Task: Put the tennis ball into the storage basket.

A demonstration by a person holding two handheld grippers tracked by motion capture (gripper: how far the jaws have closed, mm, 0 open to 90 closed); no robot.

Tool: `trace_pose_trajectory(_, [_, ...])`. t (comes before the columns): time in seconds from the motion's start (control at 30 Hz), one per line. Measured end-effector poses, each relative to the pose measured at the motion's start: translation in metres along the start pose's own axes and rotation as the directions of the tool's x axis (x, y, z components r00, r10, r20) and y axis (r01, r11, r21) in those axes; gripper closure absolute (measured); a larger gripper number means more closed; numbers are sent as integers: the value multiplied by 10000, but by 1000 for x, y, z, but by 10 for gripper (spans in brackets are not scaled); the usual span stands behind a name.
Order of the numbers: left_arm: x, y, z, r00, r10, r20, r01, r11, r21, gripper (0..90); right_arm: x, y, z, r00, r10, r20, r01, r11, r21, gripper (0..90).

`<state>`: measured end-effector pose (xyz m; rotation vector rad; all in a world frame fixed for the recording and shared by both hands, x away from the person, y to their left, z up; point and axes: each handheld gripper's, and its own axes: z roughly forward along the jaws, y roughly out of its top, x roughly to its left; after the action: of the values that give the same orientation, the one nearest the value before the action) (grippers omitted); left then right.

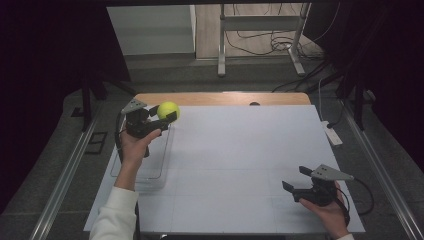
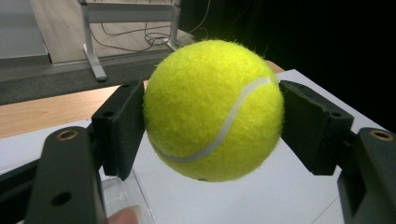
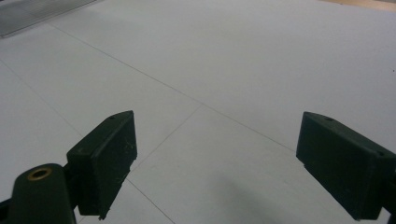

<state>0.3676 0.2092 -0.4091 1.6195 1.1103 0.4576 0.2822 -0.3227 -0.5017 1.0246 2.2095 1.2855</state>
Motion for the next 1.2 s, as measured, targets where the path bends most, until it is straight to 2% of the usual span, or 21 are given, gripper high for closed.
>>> trace_pose_trajectory(1.2, [23, -6, -4, 9970, -387, -674, 382, 9992, -79, 278, 0, 0, 0, 10000, 5, 8, -5, 10000, 15, 130])
